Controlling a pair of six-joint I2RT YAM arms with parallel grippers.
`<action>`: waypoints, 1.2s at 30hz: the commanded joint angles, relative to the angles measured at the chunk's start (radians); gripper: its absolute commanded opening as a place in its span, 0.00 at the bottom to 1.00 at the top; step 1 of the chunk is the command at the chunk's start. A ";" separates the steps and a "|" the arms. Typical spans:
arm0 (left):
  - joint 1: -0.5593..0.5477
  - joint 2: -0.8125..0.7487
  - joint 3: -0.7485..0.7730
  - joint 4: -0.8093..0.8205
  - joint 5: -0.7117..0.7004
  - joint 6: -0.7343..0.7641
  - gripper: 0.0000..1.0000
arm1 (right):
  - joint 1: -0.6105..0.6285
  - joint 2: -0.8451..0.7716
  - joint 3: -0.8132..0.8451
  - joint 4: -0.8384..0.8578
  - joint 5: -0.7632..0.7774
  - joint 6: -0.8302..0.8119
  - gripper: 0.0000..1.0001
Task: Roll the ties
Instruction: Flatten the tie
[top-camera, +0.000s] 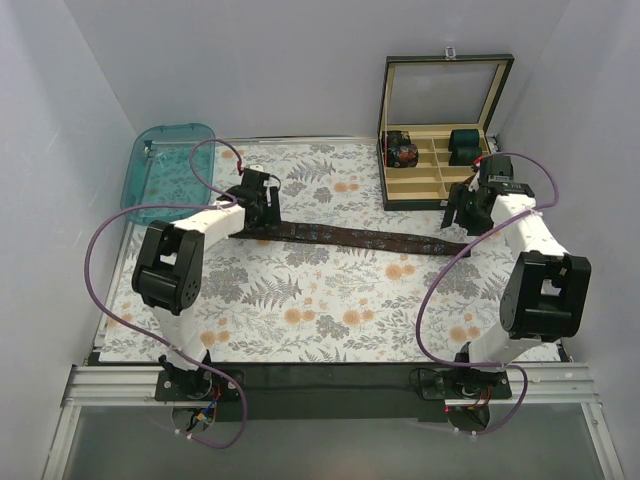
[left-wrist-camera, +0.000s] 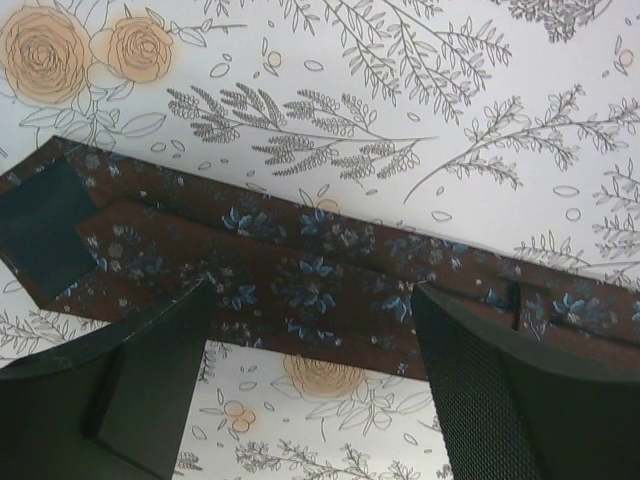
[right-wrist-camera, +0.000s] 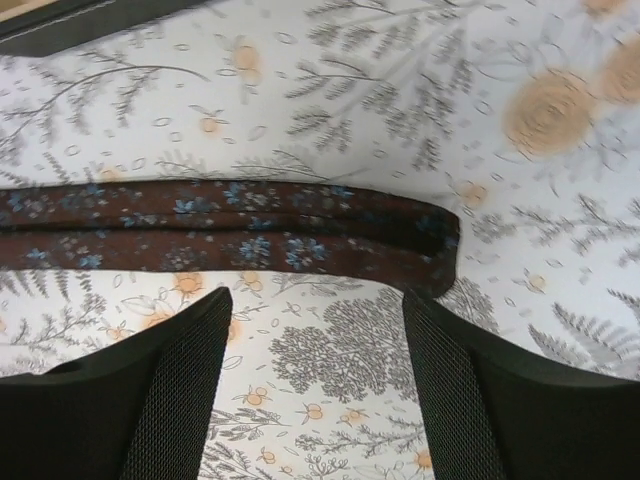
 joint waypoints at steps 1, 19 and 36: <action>0.008 0.028 0.081 -0.005 0.021 -0.018 0.73 | 0.025 -0.016 -0.040 0.123 -0.245 -0.060 0.62; 0.010 -0.002 -0.075 -0.045 -0.065 -0.030 0.68 | 0.348 0.256 0.087 0.267 -0.310 -0.134 0.53; 0.092 -0.202 -0.264 -0.140 -0.145 -0.038 0.68 | 0.482 0.328 0.049 0.252 -0.261 -0.131 0.50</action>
